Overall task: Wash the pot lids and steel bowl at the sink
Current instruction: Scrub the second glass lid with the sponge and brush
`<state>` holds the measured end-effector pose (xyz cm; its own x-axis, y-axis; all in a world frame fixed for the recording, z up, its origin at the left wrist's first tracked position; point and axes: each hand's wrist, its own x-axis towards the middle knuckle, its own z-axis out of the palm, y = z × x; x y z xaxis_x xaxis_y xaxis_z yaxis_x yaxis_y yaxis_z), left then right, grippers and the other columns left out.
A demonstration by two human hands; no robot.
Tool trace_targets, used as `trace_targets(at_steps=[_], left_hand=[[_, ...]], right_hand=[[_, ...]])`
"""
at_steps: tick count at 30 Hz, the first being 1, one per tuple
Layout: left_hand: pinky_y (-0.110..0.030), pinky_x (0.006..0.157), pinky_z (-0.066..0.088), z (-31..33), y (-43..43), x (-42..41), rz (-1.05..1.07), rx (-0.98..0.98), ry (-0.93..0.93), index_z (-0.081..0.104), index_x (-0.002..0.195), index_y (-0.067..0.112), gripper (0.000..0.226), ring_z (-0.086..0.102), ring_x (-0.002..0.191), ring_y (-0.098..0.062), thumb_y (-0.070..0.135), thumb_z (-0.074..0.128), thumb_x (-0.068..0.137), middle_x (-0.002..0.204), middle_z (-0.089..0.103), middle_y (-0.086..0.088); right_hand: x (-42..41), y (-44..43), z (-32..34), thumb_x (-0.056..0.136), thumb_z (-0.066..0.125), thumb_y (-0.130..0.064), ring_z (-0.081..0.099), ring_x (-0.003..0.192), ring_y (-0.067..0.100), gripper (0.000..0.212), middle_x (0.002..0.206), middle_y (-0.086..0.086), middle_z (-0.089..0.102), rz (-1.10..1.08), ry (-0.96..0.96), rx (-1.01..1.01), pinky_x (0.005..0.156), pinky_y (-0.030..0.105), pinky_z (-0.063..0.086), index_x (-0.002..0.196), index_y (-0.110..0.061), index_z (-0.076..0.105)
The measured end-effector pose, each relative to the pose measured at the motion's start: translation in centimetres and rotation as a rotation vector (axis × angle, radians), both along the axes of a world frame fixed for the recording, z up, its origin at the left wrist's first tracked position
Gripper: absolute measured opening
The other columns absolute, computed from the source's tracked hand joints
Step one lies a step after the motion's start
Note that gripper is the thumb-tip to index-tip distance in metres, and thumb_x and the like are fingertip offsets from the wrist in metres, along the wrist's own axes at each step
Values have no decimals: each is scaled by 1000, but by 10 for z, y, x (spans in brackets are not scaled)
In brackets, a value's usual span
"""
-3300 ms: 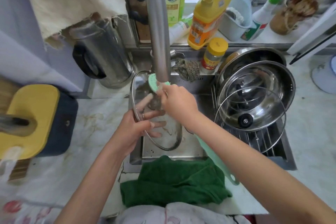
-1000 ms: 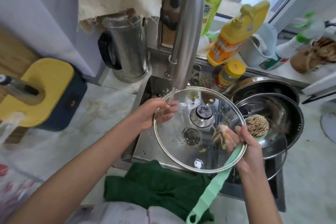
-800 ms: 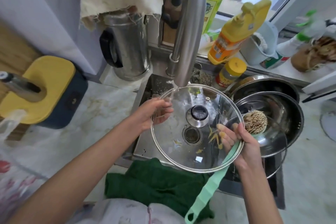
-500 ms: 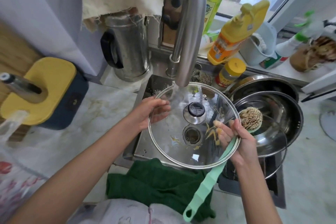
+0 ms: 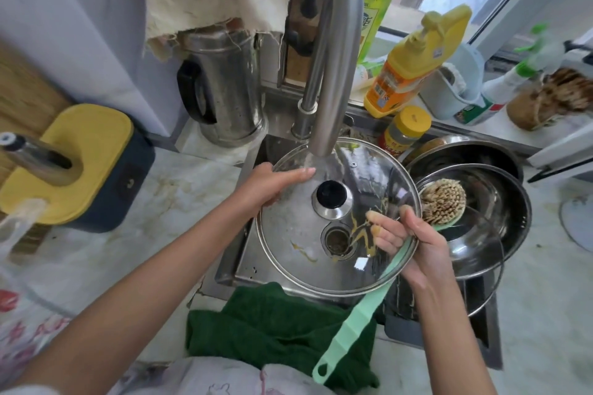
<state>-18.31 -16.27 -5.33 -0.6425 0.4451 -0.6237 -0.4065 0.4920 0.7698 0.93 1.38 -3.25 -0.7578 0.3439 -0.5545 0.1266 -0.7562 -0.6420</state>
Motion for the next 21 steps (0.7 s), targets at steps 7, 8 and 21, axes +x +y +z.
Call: trace_targets(at_steps=[7, 8, 21], left_hand=[[-16, 46, 41, -7, -13, -2, 28, 191, -225, 52, 87, 13, 9, 43, 57, -7, 9, 58, 92, 71, 43, 1], [-16, 45, 41, -8, -12, 0, 32, 173, -205, 53, 85, 13, 10, 44, 55, -7, 12, 60, 92, 69, 45, 2], [-24, 53, 42, -19, -20, 8, 37, 77, -131, 56, 95, 12, 26, 49, 64, -13, 31, 70, 84, 72, 52, 1]], right_hand=[[4, 6, -12, 51, 83, -26, 71, 57, 22, 20, 85, 27, 71, -22, 25, -42, 48, 25, 57, 66, -16, 74], [5, 4, -12, 50, 84, -26, 71, 57, 22, 22, 86, 28, 70, -23, 18, -49, 48, 26, 57, 67, -16, 74], [2, -2, -7, 26, 99, -37, 70, 58, 23, 51, 92, 32, 69, 54, -20, -5, 49, 27, 57, 63, -16, 70]])
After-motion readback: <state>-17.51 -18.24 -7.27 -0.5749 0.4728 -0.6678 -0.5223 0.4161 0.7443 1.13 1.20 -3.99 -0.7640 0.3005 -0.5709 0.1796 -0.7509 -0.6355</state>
